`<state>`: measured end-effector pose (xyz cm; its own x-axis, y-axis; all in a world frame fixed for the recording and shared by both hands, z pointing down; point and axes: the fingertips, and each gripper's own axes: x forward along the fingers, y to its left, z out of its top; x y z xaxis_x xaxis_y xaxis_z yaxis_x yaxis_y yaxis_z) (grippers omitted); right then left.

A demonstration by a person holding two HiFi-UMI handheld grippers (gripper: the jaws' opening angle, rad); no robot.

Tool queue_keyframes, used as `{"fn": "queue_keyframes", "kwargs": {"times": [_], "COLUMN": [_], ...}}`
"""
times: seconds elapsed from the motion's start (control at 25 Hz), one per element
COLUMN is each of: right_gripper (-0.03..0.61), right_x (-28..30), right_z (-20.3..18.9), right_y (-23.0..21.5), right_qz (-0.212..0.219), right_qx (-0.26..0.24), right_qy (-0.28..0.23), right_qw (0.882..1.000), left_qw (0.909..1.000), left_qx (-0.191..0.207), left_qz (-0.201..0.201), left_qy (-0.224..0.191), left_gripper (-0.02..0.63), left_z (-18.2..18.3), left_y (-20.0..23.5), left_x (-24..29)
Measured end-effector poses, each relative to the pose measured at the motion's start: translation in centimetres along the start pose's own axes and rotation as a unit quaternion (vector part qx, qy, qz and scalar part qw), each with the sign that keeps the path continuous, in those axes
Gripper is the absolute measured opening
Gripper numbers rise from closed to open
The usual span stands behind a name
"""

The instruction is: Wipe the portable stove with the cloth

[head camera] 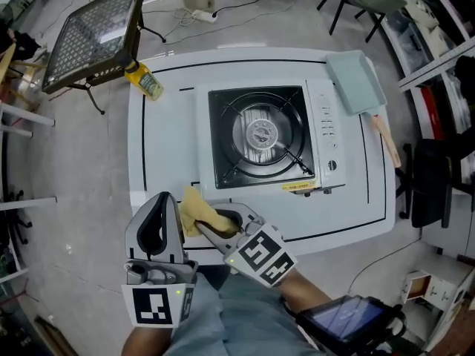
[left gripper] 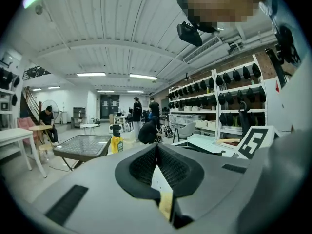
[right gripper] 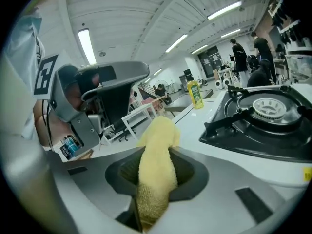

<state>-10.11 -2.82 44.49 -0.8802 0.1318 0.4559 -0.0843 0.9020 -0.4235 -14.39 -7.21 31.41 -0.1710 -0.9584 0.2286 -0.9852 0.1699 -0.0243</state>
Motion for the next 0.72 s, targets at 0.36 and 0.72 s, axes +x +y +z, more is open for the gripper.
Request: {"fn": "queue_keyframes", "kwargs": {"times": [0.36, 0.72], "right_gripper": [0.126, 0.126], "right_x": [-2.0, -5.5], "right_z": [-1.6, -2.4], "right_y": [-2.3, -4.4], "right_qz": [0.002, -0.016], "right_qx": [0.036, 0.053], "right_qy": [0.009, 0.010], "right_qw": [0.999, 0.998], "left_qw": [0.9997, 0.9998], "left_qx": [-0.006, -0.018], "left_qz": [0.013, 0.001], "left_qy": [0.018, 0.006], "left_gripper": [0.017, 0.018], "left_z": [-1.1, -0.1], "left_y": [-2.2, -5.7], "left_x": [0.7, 1.7]}}
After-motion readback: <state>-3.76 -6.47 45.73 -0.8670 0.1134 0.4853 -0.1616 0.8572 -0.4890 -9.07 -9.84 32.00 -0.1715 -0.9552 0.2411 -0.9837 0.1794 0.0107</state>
